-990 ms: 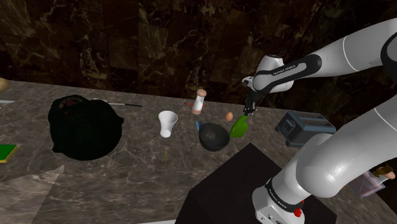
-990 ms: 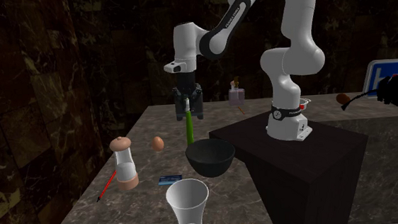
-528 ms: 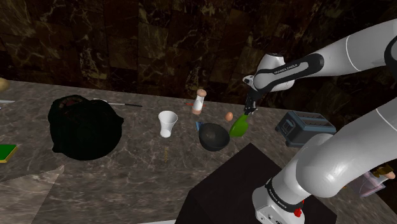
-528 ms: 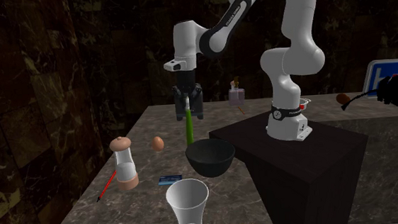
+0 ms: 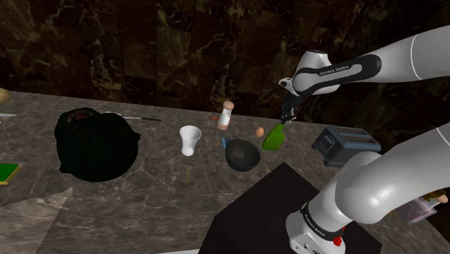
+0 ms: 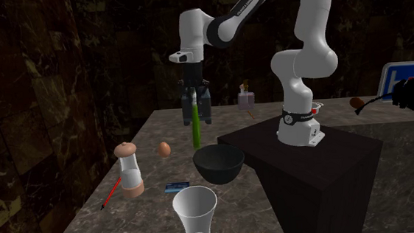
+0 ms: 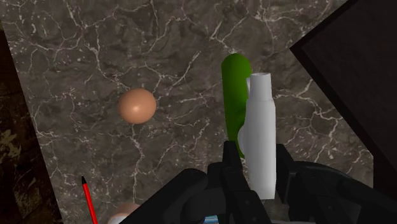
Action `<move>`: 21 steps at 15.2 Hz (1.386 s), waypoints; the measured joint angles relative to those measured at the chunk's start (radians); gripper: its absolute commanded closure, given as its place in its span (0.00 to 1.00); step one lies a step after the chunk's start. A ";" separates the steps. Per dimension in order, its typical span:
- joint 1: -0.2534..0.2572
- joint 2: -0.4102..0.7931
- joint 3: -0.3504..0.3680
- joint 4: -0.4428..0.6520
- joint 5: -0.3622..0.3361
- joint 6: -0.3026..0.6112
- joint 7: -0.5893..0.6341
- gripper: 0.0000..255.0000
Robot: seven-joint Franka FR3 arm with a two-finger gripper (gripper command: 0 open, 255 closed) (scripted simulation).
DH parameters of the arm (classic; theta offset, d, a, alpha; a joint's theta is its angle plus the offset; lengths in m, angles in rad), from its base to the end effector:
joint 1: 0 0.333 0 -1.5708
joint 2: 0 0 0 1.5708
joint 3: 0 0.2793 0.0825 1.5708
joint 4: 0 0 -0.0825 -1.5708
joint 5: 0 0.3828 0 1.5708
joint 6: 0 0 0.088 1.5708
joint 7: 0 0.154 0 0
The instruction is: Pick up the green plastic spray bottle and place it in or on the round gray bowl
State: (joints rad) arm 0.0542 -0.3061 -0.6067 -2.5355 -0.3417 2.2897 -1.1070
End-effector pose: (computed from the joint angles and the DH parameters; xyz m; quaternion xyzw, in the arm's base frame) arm 0.3783 -0.2347 0.2835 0.9204 0.3884 -0.0220 0.0393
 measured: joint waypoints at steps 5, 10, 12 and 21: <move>-0.003 -0.043 0.019 0.035 -0.003 -0.077 0.003 1.00; -0.005 -0.080 0.037 0.078 -0.001 -0.155 0.003 1.00; -0.006 -0.098 0.047 0.092 -0.002 -0.187 0.005 1.00; -0.006 -0.140 0.074 0.183 0.008 -0.318 -0.006 1.00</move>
State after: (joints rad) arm 0.0479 -0.4464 -0.5327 -2.3529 -0.3337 1.9714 -1.1131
